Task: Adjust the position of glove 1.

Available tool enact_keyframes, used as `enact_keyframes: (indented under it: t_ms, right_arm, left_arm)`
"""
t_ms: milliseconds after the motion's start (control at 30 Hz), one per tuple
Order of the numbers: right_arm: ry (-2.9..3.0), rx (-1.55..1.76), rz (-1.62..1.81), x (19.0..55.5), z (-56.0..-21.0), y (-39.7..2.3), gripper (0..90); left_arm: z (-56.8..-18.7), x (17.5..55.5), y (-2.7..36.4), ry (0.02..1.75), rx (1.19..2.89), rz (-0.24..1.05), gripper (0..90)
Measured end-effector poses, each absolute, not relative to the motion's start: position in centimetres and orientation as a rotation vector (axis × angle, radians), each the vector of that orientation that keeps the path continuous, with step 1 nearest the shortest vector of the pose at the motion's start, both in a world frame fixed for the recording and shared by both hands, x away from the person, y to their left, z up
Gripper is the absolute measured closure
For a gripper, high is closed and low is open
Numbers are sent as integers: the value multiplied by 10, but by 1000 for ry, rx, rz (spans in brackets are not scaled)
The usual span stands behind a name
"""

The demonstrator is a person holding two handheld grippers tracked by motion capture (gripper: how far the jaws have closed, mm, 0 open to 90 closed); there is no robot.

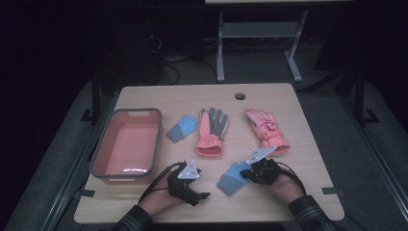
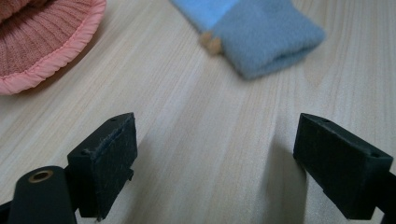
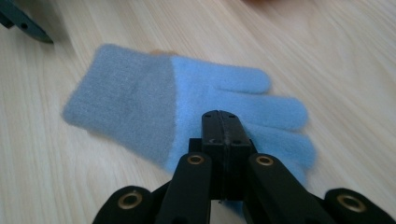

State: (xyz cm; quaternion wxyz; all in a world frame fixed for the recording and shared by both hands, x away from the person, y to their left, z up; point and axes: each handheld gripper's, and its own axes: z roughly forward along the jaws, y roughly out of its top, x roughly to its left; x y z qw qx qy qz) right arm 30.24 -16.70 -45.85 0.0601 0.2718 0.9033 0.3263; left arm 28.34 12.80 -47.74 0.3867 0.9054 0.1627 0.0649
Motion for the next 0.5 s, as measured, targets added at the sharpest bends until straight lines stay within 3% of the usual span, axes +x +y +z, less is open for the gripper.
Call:
enact_keyframes:
  t_ms: [167,300,400,433,500]
  right_arm:
    - [2730,828,992,300,-458,-171,898]
    - [2671,853,1075,297,-450,-181,807]
    - [2622,896,1121,294,-449,-195,645]
    - [2622,896,1121,294,-449,-195,645]
    - [2593,925,1138,292,-450,-205,552]
  left_arm:
    - [-477,284,128,409,2309,164,126]
    - [-478,284,128,407,2297,168,126]
    - [-478,284,128,408,2298,167,127]
    - [-478,284,128,408,2298,167,127]
    - [-478,284,128,412,2295,165,127]
